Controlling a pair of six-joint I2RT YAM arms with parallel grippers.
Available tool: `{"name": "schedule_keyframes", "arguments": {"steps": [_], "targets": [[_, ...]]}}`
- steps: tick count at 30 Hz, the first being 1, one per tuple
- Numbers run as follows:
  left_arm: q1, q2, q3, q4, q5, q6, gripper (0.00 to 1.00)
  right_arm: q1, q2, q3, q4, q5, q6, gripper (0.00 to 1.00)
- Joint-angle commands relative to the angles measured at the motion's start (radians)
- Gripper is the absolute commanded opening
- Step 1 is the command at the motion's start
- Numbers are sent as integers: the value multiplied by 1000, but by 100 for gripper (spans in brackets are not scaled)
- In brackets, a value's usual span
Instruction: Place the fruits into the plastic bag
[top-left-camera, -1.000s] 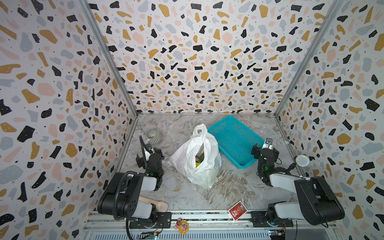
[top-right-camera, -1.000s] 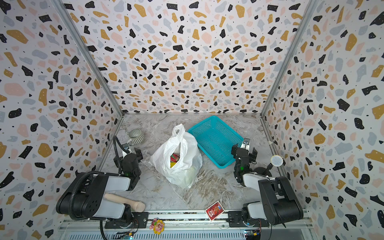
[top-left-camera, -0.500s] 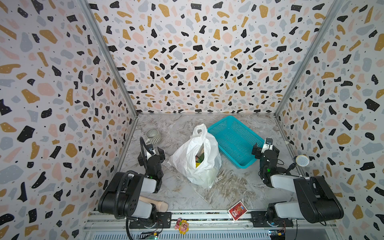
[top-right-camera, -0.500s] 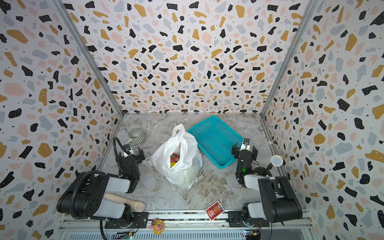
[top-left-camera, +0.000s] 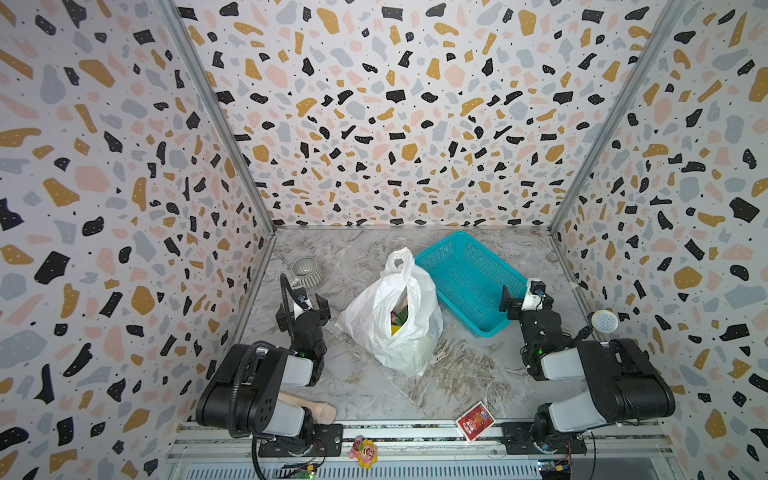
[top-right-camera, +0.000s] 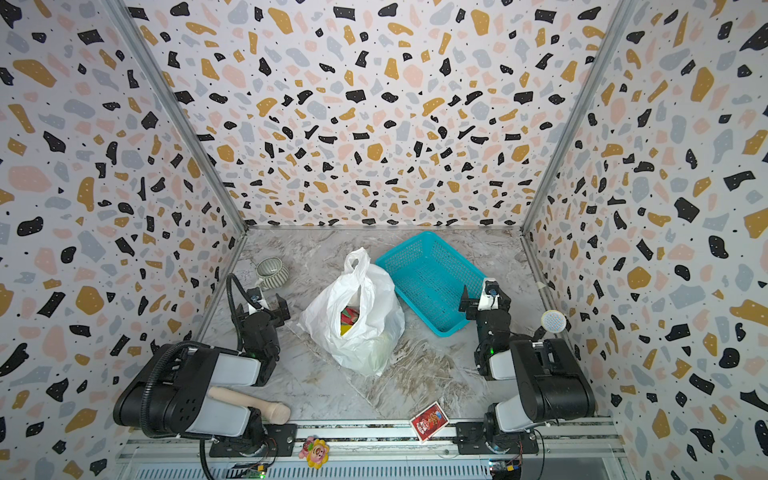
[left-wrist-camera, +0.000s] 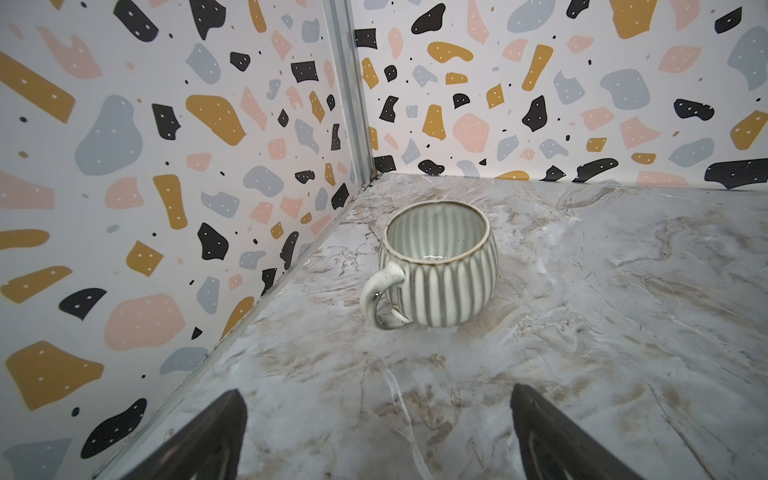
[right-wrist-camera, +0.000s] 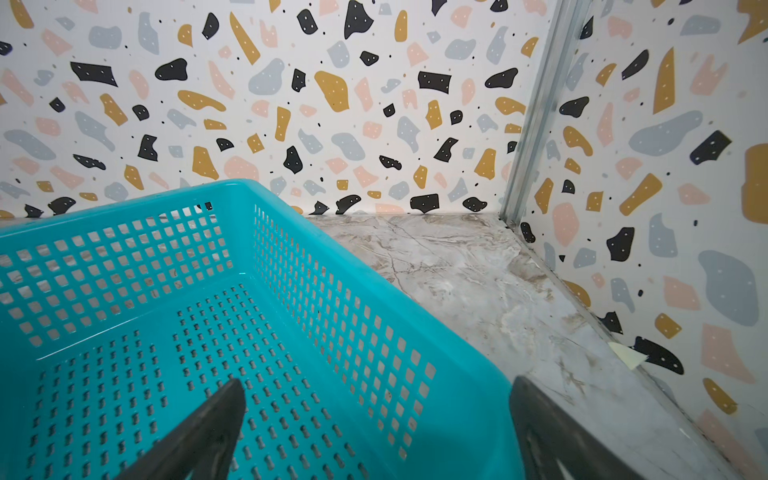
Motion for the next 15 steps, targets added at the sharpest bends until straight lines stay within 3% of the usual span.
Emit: {"name": "schedule_keyframes", "arguments": {"steps": [1,15], "targets": [[0,0,7,64,-4,4,100,5,7,-1,-61,-1,-31,99],[0,4,11,62,-4,6,99,-27,25,25,-97,-66,-27,99]]}}
